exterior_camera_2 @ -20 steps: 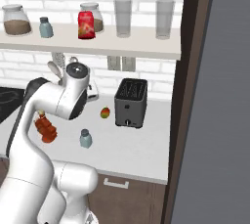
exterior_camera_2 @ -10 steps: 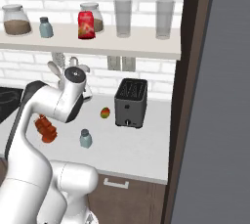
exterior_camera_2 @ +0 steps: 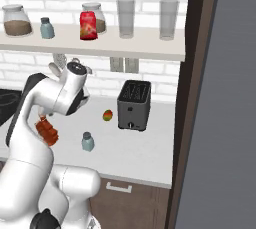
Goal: Put the shaker and condiment bottle from the counter next to their counterparts in the cabinet.
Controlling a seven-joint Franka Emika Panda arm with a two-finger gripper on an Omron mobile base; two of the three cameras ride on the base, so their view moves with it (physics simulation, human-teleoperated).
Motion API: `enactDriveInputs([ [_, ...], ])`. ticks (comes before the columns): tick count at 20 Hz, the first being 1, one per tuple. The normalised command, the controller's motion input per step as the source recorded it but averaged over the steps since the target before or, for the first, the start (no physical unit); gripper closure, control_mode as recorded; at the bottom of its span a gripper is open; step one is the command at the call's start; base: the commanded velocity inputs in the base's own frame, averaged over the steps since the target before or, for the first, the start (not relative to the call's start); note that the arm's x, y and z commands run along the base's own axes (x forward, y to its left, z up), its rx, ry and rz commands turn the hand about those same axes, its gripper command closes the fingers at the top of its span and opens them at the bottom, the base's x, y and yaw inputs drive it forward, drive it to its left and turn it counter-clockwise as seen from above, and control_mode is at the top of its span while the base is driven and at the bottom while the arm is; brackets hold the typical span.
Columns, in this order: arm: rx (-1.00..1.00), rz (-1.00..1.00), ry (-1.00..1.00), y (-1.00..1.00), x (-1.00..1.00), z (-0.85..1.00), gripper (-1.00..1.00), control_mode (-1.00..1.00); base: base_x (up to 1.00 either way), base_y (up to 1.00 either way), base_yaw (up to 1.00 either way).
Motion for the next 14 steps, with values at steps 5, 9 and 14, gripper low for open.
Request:
enactDriveInputs([
  [5, 0.00, 0.24, -0.21, 0.17, 0.00, -0.36, -1.00, -1.00, 0.00, 0.00, 0.00],
  [9, 0.00, 0.27, -0.14, 0.28, 0.15, -0.23, -1.00, -1.00, 0.00, 0.00, 0.00],
  [14, 0.00, 0.13, 0.07, 0.22, 0.35, 0.00, -1.00, -1.00, 0.00, 0.00, 0.00],
])
